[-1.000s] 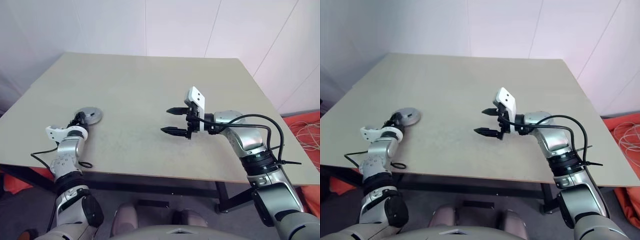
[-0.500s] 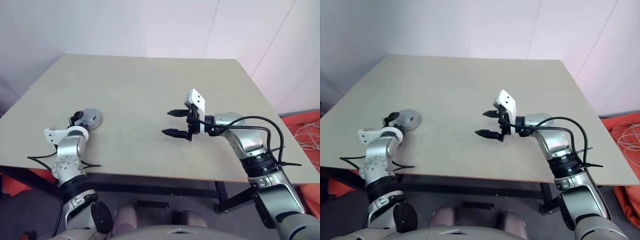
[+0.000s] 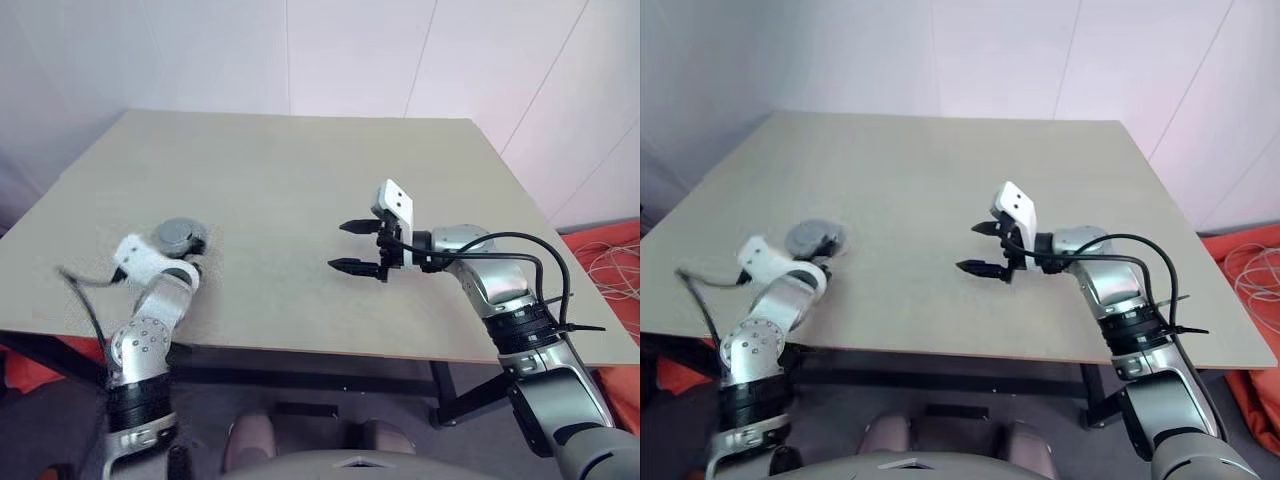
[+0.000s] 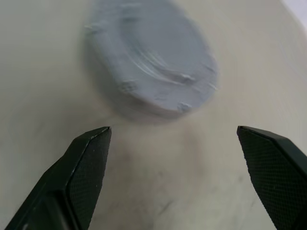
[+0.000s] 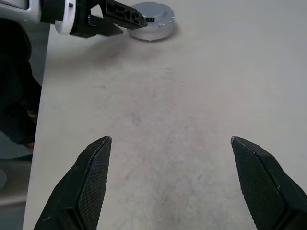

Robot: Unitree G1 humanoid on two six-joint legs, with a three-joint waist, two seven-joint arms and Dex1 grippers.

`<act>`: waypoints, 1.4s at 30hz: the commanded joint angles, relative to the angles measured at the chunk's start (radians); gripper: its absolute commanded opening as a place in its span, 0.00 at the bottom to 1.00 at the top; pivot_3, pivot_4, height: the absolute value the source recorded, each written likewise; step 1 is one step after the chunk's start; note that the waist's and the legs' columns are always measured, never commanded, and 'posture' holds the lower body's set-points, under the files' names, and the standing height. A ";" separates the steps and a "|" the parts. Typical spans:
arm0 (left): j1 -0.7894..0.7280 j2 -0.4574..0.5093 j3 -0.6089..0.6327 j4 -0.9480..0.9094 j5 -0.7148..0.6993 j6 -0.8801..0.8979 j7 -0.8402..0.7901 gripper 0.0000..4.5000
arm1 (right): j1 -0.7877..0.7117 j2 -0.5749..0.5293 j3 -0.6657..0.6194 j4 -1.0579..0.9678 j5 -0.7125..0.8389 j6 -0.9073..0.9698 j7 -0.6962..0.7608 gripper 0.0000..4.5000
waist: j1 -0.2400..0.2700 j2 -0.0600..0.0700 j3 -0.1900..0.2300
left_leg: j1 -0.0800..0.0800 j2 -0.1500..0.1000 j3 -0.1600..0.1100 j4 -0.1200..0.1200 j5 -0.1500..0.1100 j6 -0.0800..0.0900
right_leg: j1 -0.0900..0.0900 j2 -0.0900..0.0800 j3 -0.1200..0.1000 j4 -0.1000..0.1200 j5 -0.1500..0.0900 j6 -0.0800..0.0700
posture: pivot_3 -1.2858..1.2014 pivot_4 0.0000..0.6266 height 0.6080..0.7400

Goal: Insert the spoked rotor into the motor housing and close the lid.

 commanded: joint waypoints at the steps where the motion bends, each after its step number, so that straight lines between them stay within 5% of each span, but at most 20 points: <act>1: -0.022 0.080 -0.092 -0.040 0.158 -0.067 -0.211 0.99 | 0.003 -0.015 -0.050 0.019 -0.008 -0.051 -0.026 1.00 | 0.000 0.000 0.000 | 0.000 0.000 0.000 0.000 0.000 0.000 | 0.000 0.000 0.000 0.000 0.000 0.000 | 0.52 0.00 1.00; 8: 0.002 0.288 -0.215 0.053 0.501 -0.412 -0.644 0.99 | 0.049 -0.014 -0.093 0.097 -0.036 -0.159 -0.076 1.00 | -0.003 0.002 0.000 | 0.001 0.001 0.000 -0.001 0.000 0.000 | 0.000 0.000 0.000 0.001 0.000 -0.001 | 0.52 0.00 1.00; 18: -0.026 0.326 -0.144 0.285 0.551 -0.685 -1.034 0.99 | 0.092 -0.027 -0.148 0.173 -0.033 -0.267 -0.089 1.00 | -0.020 0.004 0.000 | 0.003 0.000 0.001 -0.001 -0.001 0.001 | 0.001 0.000 0.001 0.001 0.001 -0.002 | 0.52 0.00 1.00; 42: -0.065 0.239 -0.006 0.564 0.524 -0.792 -1.257 0.99 | 0.138 -0.011 -0.188 0.219 -0.024 -0.352 -0.102 1.00 | -0.026 0.005 0.001 | 0.004 0.001 0.002 -0.002 -0.001 0.001 | 0.002 0.000 0.002 0.001 0.002 -0.004 | 0.52 0.00 1.00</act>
